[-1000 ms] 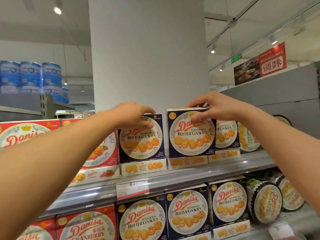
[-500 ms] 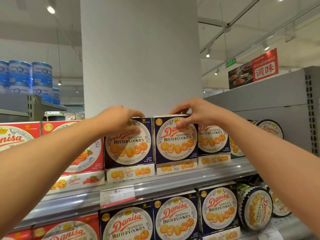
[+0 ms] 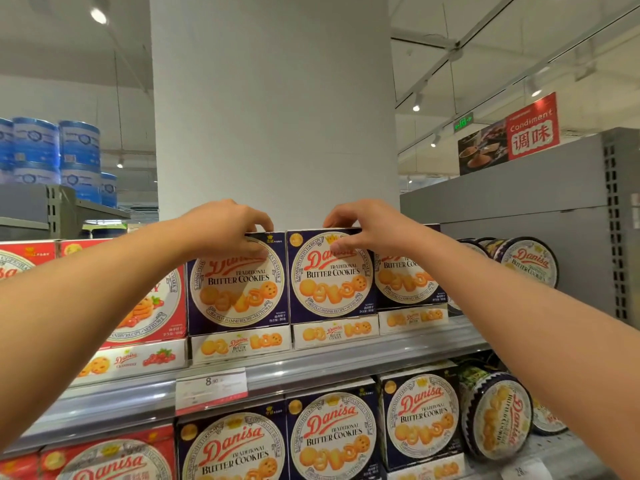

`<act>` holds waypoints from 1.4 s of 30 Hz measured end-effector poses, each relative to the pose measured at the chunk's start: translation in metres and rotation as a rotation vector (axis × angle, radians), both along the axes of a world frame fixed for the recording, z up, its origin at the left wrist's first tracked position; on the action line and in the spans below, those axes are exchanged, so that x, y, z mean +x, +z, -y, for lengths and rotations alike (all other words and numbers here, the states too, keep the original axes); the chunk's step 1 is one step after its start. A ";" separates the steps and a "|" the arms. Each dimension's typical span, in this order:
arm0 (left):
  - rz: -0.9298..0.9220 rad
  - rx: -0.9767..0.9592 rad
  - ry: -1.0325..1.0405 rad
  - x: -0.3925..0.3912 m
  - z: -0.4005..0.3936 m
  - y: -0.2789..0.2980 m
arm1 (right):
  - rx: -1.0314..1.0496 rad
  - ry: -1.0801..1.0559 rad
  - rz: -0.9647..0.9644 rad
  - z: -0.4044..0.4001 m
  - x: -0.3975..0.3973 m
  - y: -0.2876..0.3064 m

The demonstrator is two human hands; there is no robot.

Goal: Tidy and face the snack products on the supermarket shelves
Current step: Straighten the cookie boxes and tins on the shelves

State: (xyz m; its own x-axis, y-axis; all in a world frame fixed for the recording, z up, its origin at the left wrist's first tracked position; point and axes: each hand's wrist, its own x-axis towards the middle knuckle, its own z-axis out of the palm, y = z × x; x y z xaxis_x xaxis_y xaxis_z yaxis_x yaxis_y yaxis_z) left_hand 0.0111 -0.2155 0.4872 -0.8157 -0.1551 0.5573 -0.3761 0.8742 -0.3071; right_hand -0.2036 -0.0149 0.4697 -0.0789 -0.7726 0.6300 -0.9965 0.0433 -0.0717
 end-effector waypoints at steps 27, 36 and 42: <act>-0.107 0.002 0.034 -0.067 -0.043 -0.014 | 0.095 -0.216 0.016 -0.052 -0.084 0.004; -0.123 0.006 0.034 -0.067 -0.046 -0.018 | 0.077 -0.133 0.065 -0.054 -0.085 0.002; -0.131 -0.017 0.019 -0.065 -0.047 -0.021 | 0.041 -0.189 -0.028 -0.054 -0.080 -0.008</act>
